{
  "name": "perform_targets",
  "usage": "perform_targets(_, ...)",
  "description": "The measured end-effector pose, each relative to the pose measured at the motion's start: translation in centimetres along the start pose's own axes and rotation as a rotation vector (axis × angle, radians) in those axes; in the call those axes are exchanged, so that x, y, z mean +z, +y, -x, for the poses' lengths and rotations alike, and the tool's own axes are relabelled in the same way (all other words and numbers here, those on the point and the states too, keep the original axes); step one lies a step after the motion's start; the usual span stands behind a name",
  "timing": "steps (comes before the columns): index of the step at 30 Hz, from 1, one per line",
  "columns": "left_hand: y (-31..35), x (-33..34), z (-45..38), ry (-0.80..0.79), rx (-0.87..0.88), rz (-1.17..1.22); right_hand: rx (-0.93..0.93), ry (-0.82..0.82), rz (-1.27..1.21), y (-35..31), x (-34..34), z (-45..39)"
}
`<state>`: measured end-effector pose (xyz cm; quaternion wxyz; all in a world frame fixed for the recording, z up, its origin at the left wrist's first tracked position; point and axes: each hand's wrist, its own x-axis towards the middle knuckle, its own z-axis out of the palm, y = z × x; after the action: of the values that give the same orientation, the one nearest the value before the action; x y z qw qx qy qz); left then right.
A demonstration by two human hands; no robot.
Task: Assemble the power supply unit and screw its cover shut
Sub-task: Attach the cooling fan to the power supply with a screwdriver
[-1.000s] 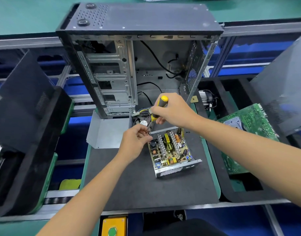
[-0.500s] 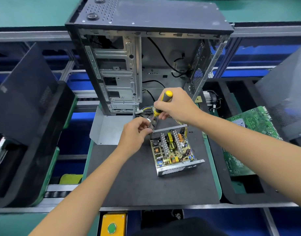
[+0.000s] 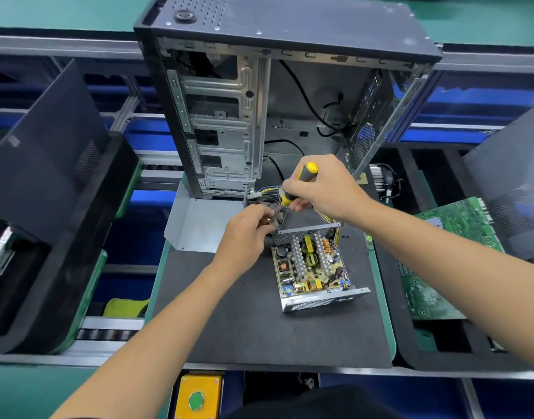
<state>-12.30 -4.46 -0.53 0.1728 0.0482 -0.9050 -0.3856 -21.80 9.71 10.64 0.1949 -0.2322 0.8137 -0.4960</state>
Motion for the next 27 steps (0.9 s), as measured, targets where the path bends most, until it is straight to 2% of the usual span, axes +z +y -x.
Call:
perform_targets(5,-0.2,0.5,0.4,-0.037,0.053,-0.04,-0.022,-0.034,0.063,-0.1,0.3,-0.1)
perform_targets(12,-0.1,1.0,0.6,-0.011,0.026,-0.013,-0.012,0.003,0.123,-0.1,0.5,0.0)
perform_targets(22,-0.8,2.8,5.3,-0.263,-0.093,0.085,-0.133,-0.313,0.475,1.4,2.4,2.0)
perform_targets(27,-1.3,3.6,7.0,-0.298,-0.147,0.119,-0.146,-0.35,0.513,2.4,3.1,2.9)
